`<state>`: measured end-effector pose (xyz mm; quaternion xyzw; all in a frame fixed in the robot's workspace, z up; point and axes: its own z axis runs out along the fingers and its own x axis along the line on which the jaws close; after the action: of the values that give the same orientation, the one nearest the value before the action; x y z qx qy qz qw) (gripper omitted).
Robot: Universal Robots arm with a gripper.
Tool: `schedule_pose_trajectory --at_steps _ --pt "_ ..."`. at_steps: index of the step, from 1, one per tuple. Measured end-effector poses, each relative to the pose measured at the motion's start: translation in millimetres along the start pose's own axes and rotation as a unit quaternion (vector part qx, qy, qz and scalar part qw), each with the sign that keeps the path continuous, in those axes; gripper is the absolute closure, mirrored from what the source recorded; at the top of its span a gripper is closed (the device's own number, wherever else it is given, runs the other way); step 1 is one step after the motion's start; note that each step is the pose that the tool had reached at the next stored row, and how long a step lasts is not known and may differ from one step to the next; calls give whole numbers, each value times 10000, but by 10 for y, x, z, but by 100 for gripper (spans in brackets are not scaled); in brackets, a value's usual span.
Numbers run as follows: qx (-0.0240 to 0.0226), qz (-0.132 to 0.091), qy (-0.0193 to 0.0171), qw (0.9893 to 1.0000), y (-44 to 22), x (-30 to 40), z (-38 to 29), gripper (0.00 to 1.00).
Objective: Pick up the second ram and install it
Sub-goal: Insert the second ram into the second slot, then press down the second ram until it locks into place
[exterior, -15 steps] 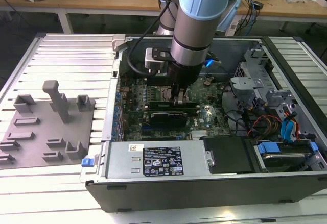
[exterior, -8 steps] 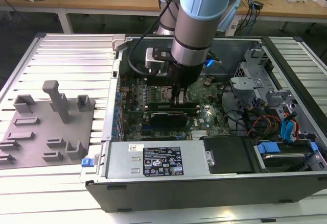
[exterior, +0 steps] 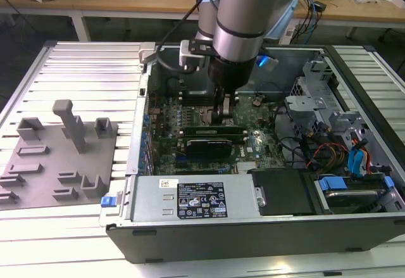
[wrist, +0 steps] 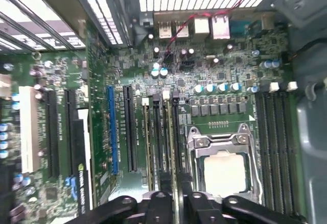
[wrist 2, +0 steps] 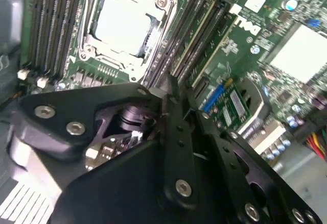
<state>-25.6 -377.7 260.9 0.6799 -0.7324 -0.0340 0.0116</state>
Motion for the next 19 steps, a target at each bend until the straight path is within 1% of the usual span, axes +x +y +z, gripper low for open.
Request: schedule_pose_trajectory --at_steps 1,2,3,4,11,12,14,15,18,19 --pt "3 2 26 10000 4 -11 -32 87" --pt "7 3 56 10000 8 -19 -65 87" --pt "9 4 68 10000 11 -23 -90 87" --pt "12 5 83 10000 14 -26 -122 89" --pt "13 5 84 10000 14 -26 -127 89" --pt "12 5 85 10000 -4 -27 -124 89" --pt "4 5 85 10000 -166 -37 -73 89" --pt "1 5 85 10000 -234 -41 -39 89" --pt "-4 5 85 10000 -332 -48 16 89" --pt "-5 5 85 10000 -354 -49 32 89"
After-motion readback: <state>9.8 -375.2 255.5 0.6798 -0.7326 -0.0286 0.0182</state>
